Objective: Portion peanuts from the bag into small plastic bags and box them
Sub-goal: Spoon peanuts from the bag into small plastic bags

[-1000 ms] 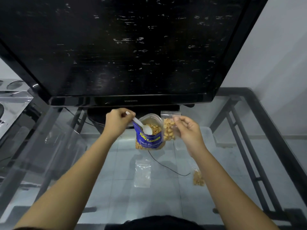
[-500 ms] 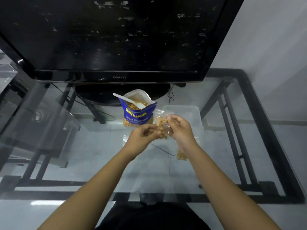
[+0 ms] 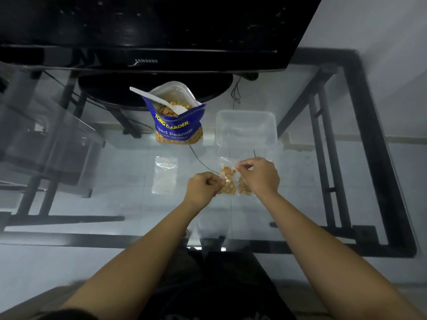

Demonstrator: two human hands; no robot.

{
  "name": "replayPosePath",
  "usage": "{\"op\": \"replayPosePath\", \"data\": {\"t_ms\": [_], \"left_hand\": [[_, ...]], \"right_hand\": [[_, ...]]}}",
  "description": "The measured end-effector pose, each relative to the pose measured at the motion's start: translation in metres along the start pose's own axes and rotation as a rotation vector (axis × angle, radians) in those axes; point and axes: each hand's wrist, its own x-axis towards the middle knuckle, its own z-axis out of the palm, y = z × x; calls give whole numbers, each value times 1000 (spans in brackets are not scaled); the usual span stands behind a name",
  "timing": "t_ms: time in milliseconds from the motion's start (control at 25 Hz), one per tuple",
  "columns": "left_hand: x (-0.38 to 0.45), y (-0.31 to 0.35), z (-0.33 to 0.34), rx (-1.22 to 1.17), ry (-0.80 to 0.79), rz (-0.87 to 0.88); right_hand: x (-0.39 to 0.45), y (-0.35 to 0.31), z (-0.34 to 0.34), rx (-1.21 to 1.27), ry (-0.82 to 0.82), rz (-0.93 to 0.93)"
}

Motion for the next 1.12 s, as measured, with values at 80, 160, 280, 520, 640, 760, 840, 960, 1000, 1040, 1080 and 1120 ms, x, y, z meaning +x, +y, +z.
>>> {"op": "replayPosePath", "data": {"t_ms": [80,160,280,520,640,760,840,960,1000,1040,1080,1120], "left_hand": [[3,-3,9,101,50,34],[4,-6,13,185,81,53],[2,-5,7,293,122,70],[9,-11,-71,330,301,195],[22,-33,-116,427,386,178],[33,-51,-133,501,322,160],[38,-55,-131,547,236,147],[45,-60,-128,563,186,128],[46,-61,-128,545,196,125],[47,-63,-128,530,214,139],[47,-63,-128,509,232,165],[45,-62,-129,466,242,198]], "right_hand": [[2,2,7,-40,62,11],[3,3,13,-66,87,-11],[0,3,15,-95,99,-47],[-15,-29,28,158,17,-291],[-20,-62,64,174,-183,-456],[-20,-91,97,53,-282,-454],[-19,-102,109,-64,-302,-407],[-18,-108,119,-128,-275,-368],[-19,-109,121,-105,-259,-356],[-20,-108,121,-65,-243,-353],[-21,-106,121,-20,-231,-360],[-23,-104,121,34,-220,-367]]}}
